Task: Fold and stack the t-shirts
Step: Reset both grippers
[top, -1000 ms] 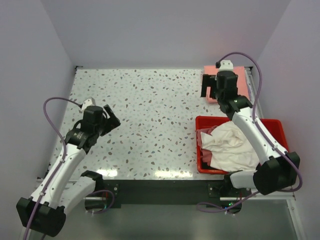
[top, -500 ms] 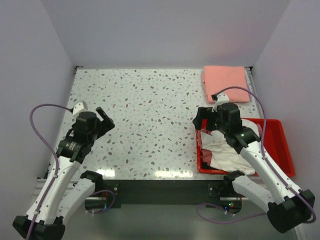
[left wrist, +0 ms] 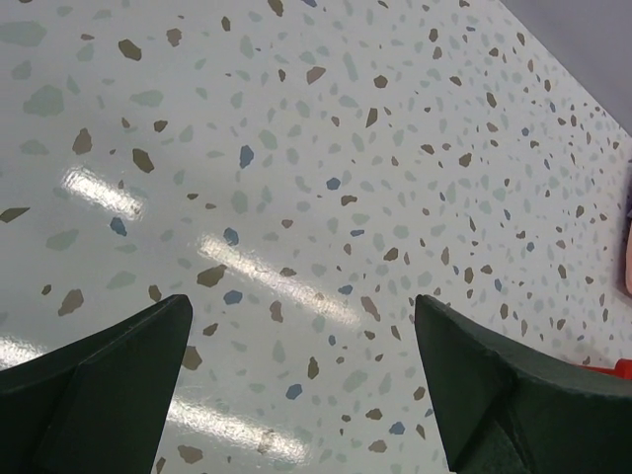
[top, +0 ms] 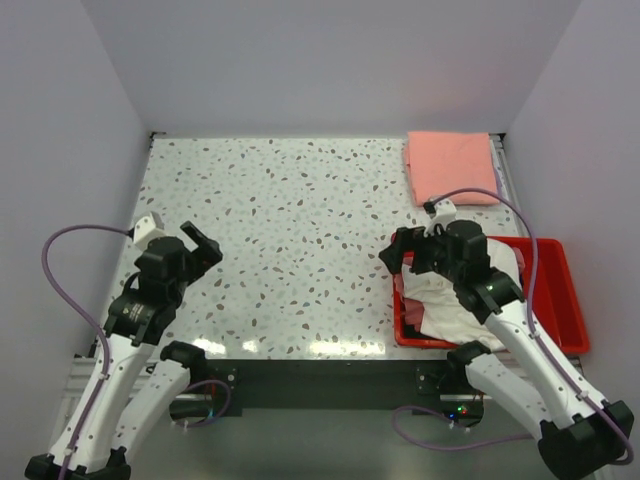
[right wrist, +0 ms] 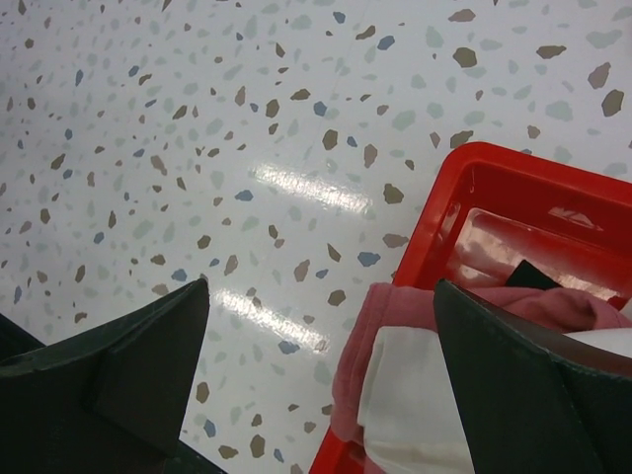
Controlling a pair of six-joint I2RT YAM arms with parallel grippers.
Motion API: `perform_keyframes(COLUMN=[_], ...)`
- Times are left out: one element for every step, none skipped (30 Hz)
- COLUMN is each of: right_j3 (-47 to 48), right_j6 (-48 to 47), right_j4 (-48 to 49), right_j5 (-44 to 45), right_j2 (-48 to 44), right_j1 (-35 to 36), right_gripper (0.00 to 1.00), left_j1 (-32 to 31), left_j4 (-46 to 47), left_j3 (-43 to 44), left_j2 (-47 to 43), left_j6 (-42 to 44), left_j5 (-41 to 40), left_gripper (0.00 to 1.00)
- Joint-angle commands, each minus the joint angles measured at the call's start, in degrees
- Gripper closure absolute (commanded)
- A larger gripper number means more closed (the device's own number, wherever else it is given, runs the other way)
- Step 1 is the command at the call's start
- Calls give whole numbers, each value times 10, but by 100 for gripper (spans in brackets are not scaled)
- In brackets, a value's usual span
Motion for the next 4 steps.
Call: perform_keyframes(right_j3=[-7, -7, -5, -2], right_j6=[5, 4, 6, 13], right_j4=[32, 35, 39, 40], right_j5=[-7, -5, -3, 0], right_j2=[-11, -9, -7, -5], right_j1=[-1, 0, -1, -1], right_gripper=[1, 1, 1, 1], left_j1=[2, 2, 2, 2], left_j4=[-9, -8, -7, -4], left_j3=[0, -1, 0, -2], left_j2=[2, 4, 6, 7], left_j6=[-11, -12, -12, -12], left_j5=[-18, -17, -16, -16], left_gripper=[0, 0, 0, 0])
